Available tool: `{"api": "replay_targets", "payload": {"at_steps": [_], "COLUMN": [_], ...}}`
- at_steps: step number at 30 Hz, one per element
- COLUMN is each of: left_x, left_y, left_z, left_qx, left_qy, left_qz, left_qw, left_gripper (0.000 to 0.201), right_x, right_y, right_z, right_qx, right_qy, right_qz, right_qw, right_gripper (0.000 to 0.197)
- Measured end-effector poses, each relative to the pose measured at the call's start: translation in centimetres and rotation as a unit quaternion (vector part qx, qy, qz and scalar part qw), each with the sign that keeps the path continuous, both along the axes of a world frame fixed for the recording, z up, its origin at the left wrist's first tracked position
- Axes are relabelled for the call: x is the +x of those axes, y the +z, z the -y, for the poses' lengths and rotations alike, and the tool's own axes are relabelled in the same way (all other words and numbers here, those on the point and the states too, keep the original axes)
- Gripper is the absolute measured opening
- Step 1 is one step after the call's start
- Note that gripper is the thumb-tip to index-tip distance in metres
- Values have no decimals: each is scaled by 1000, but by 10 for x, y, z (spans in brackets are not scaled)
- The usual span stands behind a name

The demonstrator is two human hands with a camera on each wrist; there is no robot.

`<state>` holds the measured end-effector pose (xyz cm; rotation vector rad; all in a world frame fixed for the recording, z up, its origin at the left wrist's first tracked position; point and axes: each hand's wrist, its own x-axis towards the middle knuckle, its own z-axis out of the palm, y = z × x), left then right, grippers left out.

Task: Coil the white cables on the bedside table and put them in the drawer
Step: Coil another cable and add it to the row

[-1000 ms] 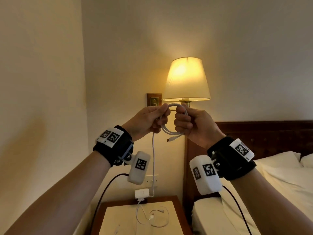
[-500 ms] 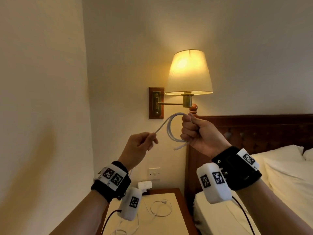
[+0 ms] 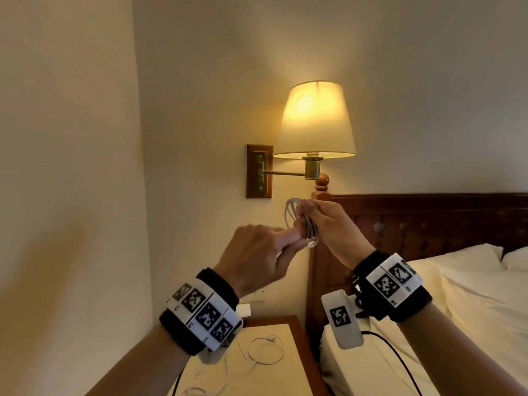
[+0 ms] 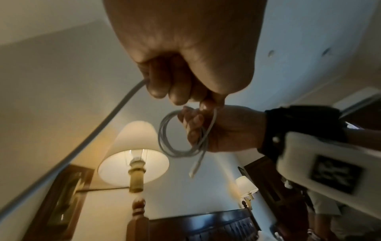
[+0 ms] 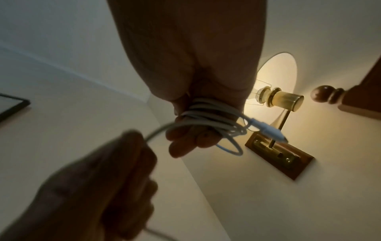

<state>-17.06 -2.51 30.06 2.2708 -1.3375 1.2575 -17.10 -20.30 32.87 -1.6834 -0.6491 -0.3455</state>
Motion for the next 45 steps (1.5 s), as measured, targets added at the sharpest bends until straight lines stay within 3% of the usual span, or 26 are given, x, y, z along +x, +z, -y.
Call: {"api": "replay_targets", "payload": {"at_steps": [3, 6, 10, 14, 19, 22, 26, 29, 31, 33, 35, 37, 40, 42, 45], "left_x": [0, 3, 9, 19, 47, 54, 50, 38, 21, -5, -29, -42, -40, -32, -17], "left_y": [21, 34, 40, 33, -8, -49, -95, -107, -103, -90, -72, -55, -33, -25, -22], "left_z": [-2, -9, -20, -31, -55, -70, -74, -64, -53, -36, -20, -13, -22, -31, -35], "left_qx": [-19, -70, -122, -111, -195, -233, -256, -229, -92, 68, 141, 155, 104, 62, 13], "left_qy": [24, 49, 38, 36, 4, 6, 18, 70, 141, 186, 176, 157, 121, 89, 17], "left_qz": [71, 90, 3, -49, -139, -168, -202, -261, -309, -286, -217, -129, -43, -10, 2], "left_qw": [997, 992, 992, 992, 971, 958, 945, 935, 936, 938, 950, 967, 986, 994, 1000], "left_gripper": [32, 33, 27, 45, 67, 46, 24, 27, 33, 36, 40, 41, 40, 40, 30], "right_x": [-7, -11, -13, -14, -8, -6, -4, -4, -4, -4, -4, -6, -10, -12, -16], "right_y": [-1, 1, 3, 3, -6, -9, -12, -14, -18, -23, -30, -38, -45, -46, -43], "right_z": [-4, -7, -9, -6, 3, 13, 19, 15, 8, -1, -12, -21, -26, -25, -29], "right_qx": [-42, -16, 59, 25, 177, 263, 293, 270, 243, 200, 129, 47, -68, -119, -158], "right_qy": [1, 57, 162, 197, 277, 291, 256, 200, 164, 132, 88, 51, 2, -15, 31], "right_qz": [13, -24, -129, -176, -228, -232, -223, -202, -183, -160, -124, -83, -35, -17, -23], "right_qw": [999, 998, 977, 964, 917, 890, 894, 920, 938, 957, 980, 994, 997, 993, 987], "right_gripper": [42, 42, 36, 35, 34, 32, 31, 33, 33, 31, 30, 31, 34, 36, 34]}}
